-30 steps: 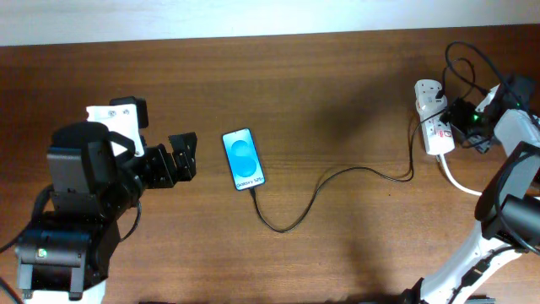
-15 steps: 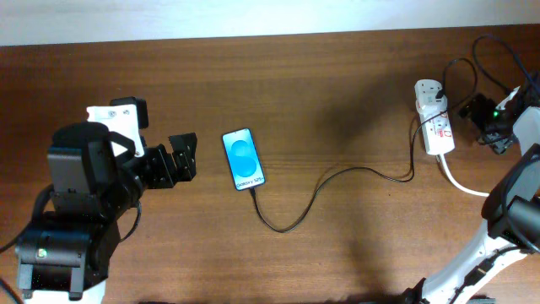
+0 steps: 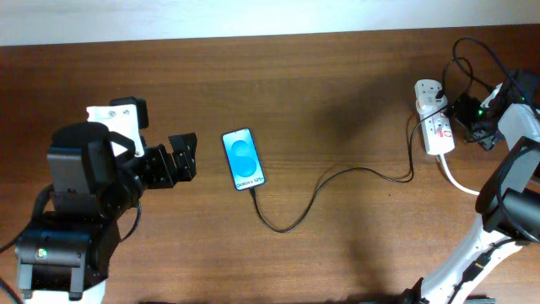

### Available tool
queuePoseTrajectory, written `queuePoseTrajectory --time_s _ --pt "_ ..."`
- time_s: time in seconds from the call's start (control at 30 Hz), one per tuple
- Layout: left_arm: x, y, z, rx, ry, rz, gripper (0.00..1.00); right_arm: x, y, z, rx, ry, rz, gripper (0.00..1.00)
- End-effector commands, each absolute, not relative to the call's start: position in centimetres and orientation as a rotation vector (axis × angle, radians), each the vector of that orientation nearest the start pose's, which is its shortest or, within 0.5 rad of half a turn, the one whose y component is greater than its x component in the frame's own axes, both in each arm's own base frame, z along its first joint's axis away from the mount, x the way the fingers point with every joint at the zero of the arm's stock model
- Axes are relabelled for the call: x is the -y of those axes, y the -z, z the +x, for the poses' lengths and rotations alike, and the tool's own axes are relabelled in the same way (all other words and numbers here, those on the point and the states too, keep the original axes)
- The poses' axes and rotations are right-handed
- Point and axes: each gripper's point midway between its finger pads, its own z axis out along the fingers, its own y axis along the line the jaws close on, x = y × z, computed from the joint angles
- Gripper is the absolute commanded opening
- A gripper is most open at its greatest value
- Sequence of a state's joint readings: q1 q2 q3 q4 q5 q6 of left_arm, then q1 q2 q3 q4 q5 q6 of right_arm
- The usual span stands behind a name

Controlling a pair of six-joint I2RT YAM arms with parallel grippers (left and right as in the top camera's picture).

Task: Plug charger to phone and switch on socket

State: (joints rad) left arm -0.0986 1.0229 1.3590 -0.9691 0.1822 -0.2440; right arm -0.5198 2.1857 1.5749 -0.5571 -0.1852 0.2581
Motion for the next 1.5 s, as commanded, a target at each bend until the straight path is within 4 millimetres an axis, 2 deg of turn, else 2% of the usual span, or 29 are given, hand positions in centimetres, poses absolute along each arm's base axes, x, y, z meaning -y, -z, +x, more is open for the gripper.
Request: queuePoseTrajectory --time_s 0.0,0.17,0.43,0.67,0.9,1.0,1.07,1.1,1.17,1.23,1.27,1.3,1.33,1.4,1.43,1.47 --pt "5.7 -33.3 28.6 -2.215 0.377 -0.061 0.99 19.6 1.2 44.8 -2.630 -0.213 0.947 0.99" --pt "5.7 -33.3 28.6 -2.216 0.377 -0.061 0.99 18.3 1.9 44.5 -2.665 -0.224 0.931 0.99" --pt "5.7 -33.3 28.6 -2.215 0.377 -0.062 0.99 17.8 2.2 43.5 -2.706 -0.235 0.952 0.99" --pt "5.7 -33.3 28.6 -2.216 0.377 -0.062 0.99 16.5 2.3 43.7 -2.730 -0.243 0.922 0.99" --pt "5.7 -33.3 28.6 -2.216 0.377 -0.061 0.99 16.2 2.4 43.2 -2.750 -0.248 0.932 0.99" --pt "5.7 -33.3 28.6 -2.216 0.377 -0.061 0.99 16.7 2.3 43.4 -2.731 -0.238 0.950 0.99" --pt "5.7 -33.3 28.6 -2.216 0.377 -0.061 0.99 19.8 1.3 43.0 -2.653 -0.172 1.110 0.99" --pt "5.7 -33.3 28.6 -2.216 0.377 -0.062 0.99 21.7 -0.3 42.9 -2.593 -0.184 1.176 0.99" --pt "5.7 -33.3 28.6 -2.216 0.377 -0.061 0.99 25.2 -5.4 42.4 -2.456 -0.211 1.213 0.99" --pt "5.7 -33.3 28.6 -2.216 0.377 -0.062 0.99 26.7 -10.4 41.4 -2.356 -0.219 1.212 0.99" --pt "5.7 -33.3 28.6 -2.216 0.377 -0.061 0.99 26.5 -13.6 41.1 -2.311 -0.206 1.178 0.99" --pt "5.7 -33.3 28.6 -2.216 0.377 -0.061 0.99 26.0 -16.6 40.9 -2.269 -0.202 1.137 0.99" --pt "5.7 -33.3 28.6 -2.216 0.377 -0.061 0.99 24.8 -20.8 40.4 -2.211 -0.207 1.071 0.99" --pt "5.7 -33.3 28.6 -2.216 0.377 -0.061 0.99 22.2 -26.1 39.6 -2.162 -0.209 0.929 0.99" --pt "5.7 -33.3 28.6 -2.216 0.377 -0.061 0.99 18.9 -30.8 38.5 -2.122 -0.210 0.763 0.99" --pt "5.7 -33.3 28.6 -2.216 0.377 -0.061 0.99 15.0 -34.2 36.9 -2.109 -0.226 0.619 0.99"
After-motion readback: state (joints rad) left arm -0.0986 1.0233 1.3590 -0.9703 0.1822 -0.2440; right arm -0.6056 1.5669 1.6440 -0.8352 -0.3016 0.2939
